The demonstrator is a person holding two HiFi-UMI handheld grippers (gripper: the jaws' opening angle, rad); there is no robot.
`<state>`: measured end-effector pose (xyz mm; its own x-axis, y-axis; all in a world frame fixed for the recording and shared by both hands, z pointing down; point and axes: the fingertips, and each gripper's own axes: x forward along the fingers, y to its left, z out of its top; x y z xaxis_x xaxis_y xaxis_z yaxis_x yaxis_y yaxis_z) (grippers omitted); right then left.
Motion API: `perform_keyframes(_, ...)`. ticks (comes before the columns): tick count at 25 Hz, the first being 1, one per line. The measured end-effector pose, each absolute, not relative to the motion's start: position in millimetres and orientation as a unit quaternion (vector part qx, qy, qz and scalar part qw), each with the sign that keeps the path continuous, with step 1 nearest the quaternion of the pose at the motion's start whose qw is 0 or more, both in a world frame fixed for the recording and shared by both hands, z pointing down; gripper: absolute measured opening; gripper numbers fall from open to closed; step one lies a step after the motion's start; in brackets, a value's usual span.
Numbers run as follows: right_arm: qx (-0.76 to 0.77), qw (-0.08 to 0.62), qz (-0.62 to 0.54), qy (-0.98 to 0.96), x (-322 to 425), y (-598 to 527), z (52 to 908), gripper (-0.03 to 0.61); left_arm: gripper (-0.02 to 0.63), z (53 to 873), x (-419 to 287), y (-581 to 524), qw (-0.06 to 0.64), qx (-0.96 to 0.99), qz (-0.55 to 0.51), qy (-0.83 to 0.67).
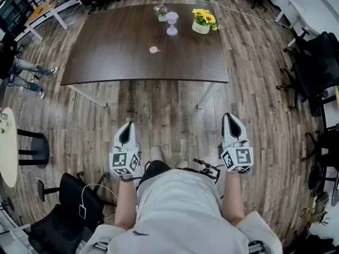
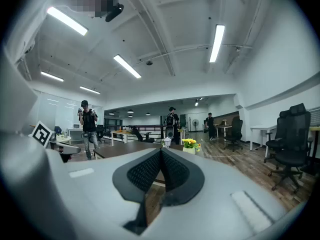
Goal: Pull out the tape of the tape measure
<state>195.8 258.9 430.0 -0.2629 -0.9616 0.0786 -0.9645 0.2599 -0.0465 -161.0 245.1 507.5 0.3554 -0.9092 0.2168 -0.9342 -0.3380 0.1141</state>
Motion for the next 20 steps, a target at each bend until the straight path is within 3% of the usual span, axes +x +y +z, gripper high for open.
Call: perform_keyframes(20, 0.611, 0.0, 0.059, -0.789, 172, 244, 432, 0.0, 0.006, 511, -186, 227, 0.12, 0.826, 0.039, -0.549)
